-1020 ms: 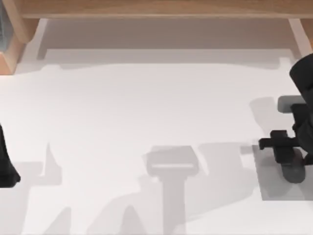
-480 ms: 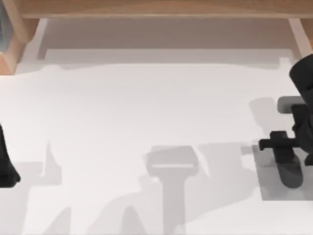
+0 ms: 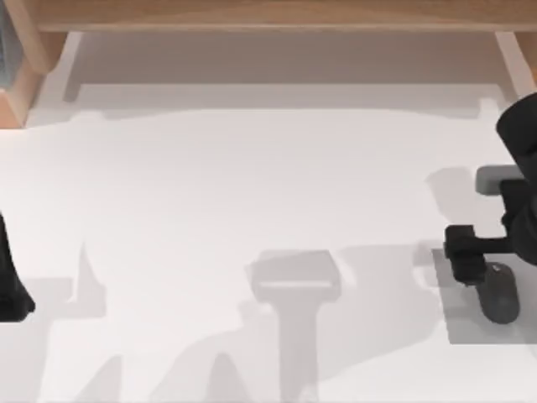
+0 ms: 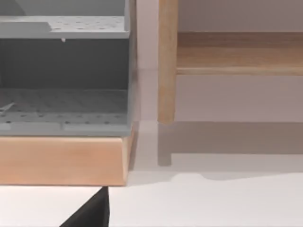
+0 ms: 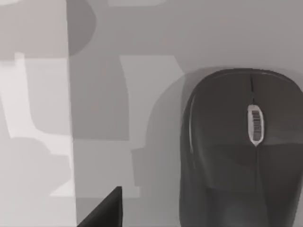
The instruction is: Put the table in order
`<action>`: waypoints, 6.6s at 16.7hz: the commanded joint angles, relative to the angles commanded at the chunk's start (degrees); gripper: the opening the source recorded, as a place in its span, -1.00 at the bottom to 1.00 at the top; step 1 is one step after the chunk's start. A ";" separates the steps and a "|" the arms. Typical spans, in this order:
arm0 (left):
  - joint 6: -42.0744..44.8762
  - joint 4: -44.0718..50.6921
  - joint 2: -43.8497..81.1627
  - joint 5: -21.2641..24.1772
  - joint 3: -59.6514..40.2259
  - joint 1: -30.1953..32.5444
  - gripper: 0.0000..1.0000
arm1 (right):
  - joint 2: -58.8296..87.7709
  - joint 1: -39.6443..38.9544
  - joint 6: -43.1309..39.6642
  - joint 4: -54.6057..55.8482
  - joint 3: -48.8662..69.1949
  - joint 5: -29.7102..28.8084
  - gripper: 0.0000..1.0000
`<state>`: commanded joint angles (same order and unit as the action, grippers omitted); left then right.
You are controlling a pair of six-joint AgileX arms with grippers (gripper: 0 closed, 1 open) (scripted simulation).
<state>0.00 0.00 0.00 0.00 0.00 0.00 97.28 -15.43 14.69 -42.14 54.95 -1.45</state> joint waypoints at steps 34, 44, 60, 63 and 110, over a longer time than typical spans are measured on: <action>0.00 0.00 0.00 0.00 0.00 0.00 1.00 | 10.82 51.46 -95.00 123.77 -33.20 43.45 1.00; 0.00 0.00 0.00 0.00 0.00 0.00 1.00 | 19.36 58.26 -103.59 134.61 -30.06 42.39 1.00; 0.00 0.00 0.00 0.00 0.00 0.00 1.00 | 20.80 54.90 -103.66 131.45 -25.55 39.00 0.25; 0.00 0.00 0.00 0.00 0.00 0.00 1.00 | 20.80 54.90 -103.66 131.45 -25.55 39.00 -0.21; 0.00 0.00 0.00 0.00 0.00 0.00 1.00 | 35.85 41.68 -103.66 109.70 10.43 25.46 -1.00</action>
<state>0.00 0.00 0.00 0.00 0.00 0.00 133.12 26.25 -88.97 67.56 65.38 24.01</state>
